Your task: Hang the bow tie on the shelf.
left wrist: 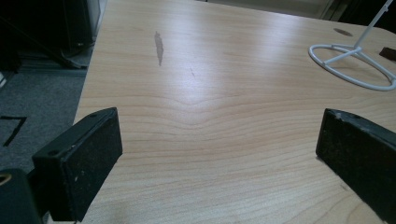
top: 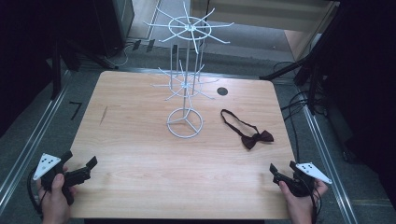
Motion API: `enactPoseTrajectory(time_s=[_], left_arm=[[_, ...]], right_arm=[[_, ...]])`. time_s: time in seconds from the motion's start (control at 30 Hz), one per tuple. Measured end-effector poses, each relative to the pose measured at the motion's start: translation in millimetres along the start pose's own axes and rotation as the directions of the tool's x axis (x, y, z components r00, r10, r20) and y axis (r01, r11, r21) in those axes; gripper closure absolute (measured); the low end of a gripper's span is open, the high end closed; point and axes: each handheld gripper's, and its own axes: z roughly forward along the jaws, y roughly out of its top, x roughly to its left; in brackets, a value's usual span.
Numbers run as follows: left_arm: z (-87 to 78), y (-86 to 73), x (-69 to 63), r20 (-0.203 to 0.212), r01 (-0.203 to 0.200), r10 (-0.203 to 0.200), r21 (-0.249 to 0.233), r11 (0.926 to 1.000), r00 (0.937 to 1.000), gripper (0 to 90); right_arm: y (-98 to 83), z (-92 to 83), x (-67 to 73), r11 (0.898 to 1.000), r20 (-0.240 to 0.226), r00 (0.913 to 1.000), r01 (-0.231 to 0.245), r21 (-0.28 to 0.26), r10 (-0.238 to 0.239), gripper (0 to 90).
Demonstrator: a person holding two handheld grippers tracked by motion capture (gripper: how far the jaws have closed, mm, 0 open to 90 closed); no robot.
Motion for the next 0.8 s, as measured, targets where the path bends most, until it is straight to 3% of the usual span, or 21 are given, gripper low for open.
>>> enactPoseTrajectory(time_s=[0.2, 0.37, 0.5, 0.8], left_arm=[[-0.9, -0.5, 0.1, 0.009, -0.002, 0.002, -0.010, 1.0000, 1.0000, 1.0], [-1.0, -0.5, 0.4, 0.010, 0.002, -0.002, -0.008, 1.0000, 0.9999, 1.0], [-0.8, -0.4, 0.6, 0.009, 0.004, -0.004, -0.006, 1.0000, 0.9999, 1.0], [-0.9, -0.5, 0.6, 0.008, 0.003, -0.003, -0.008, 1.0000, 1.0000, 1.0]], right_arm=[[7.3, 0.4, 7.5, 1.000, 0.009, 1.0000, 0.002, 0.013, -0.002, 20.5], [21.5, 2.6, 17.4, 0.999, 0.013, 0.9993, 0.034, 0.026, -0.034, 23.0], [36.5, 12.7, 30.7, 0.994, -0.012, 0.9958, 0.092, 0.066, -0.091, 22.8], [57.5, 35.1, 43.0, 0.983, -0.042, 0.9916, 0.127, 0.135, -0.122, 22.4]])
